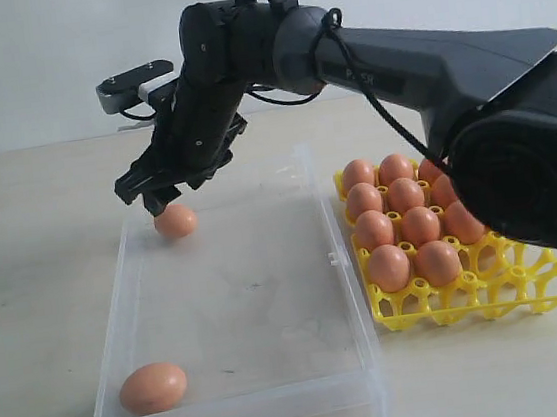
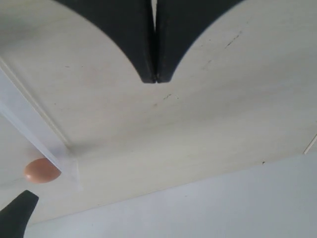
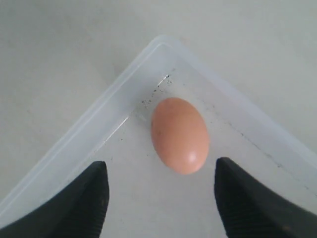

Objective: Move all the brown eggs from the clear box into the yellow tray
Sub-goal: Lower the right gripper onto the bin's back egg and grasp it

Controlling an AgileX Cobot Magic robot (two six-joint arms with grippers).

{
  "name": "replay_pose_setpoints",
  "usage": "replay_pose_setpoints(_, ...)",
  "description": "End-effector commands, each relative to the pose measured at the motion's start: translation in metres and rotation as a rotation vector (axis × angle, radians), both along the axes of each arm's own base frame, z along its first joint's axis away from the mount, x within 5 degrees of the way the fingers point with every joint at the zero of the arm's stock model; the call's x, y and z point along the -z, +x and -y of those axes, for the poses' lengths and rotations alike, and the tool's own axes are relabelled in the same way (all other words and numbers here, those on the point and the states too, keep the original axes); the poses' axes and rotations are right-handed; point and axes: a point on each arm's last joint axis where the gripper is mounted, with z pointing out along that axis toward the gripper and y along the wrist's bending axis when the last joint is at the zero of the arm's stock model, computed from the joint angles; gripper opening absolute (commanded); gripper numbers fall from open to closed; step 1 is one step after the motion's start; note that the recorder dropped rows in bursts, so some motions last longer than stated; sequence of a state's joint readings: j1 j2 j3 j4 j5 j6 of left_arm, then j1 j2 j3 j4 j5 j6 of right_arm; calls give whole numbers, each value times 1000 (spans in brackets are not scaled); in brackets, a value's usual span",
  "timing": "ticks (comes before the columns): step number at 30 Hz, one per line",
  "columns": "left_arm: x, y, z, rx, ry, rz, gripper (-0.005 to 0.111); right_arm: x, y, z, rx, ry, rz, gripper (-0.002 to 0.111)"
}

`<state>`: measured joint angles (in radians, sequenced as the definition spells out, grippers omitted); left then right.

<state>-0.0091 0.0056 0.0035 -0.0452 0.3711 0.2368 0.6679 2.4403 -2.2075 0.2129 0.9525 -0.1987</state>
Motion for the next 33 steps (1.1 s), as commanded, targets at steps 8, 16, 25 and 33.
replay_pose_setpoints(8,-2,0,0,2,-5,18,0,33,10,-10,20,45,4,61)
replay_pose_setpoints(16,-2,0,0,2,-5,18,0,56,14,-13,29,47,11,60)
replay_pose_setpoints(25,-2,0,0,2,-5,18,0,64,14,-13,29,37,1,5)
replay_pose_setpoints(33,-2,0,0,2,-5,18,0,16,14,2,50,46,90,0)
